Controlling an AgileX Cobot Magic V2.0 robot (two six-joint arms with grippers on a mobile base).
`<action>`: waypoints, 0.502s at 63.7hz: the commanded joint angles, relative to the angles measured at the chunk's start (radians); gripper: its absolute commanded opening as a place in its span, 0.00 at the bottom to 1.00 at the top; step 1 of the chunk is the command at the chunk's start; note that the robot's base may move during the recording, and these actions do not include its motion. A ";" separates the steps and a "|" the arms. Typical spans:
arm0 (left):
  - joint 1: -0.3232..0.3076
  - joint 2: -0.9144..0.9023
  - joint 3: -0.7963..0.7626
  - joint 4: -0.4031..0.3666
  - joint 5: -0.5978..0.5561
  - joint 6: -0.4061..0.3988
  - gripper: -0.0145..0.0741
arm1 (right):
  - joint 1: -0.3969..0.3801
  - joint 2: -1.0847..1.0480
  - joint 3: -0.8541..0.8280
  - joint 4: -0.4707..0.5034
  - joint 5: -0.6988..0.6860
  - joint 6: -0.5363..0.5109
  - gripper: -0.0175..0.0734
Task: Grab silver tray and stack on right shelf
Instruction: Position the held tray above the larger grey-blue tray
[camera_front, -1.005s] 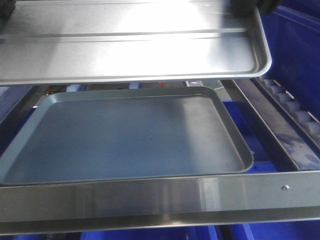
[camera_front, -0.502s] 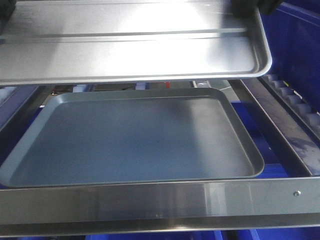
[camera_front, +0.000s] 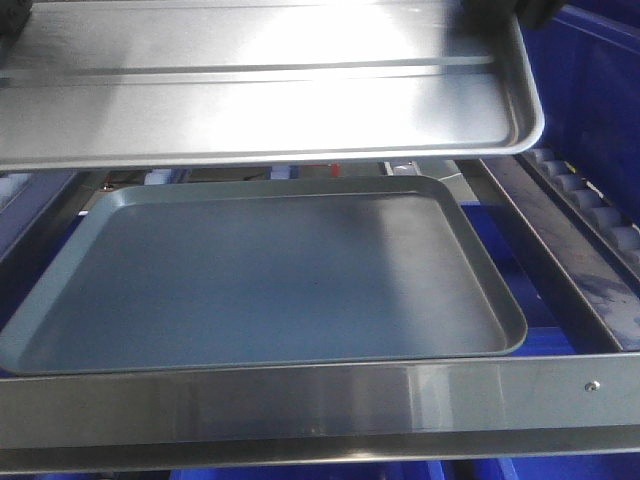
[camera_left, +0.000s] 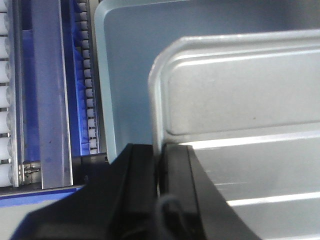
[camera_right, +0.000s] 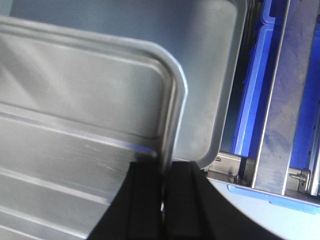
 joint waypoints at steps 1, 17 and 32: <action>-0.008 -0.018 -0.032 0.053 0.007 0.028 0.06 | -0.002 -0.028 -0.033 -0.067 -0.050 -0.018 0.25; -0.008 -0.018 -0.032 0.061 -0.008 0.028 0.06 | -0.002 -0.028 -0.033 -0.067 -0.102 -0.018 0.25; -0.008 -0.018 -0.035 0.127 -0.044 0.028 0.06 | -0.002 -0.028 -0.042 -0.068 -0.167 -0.025 0.25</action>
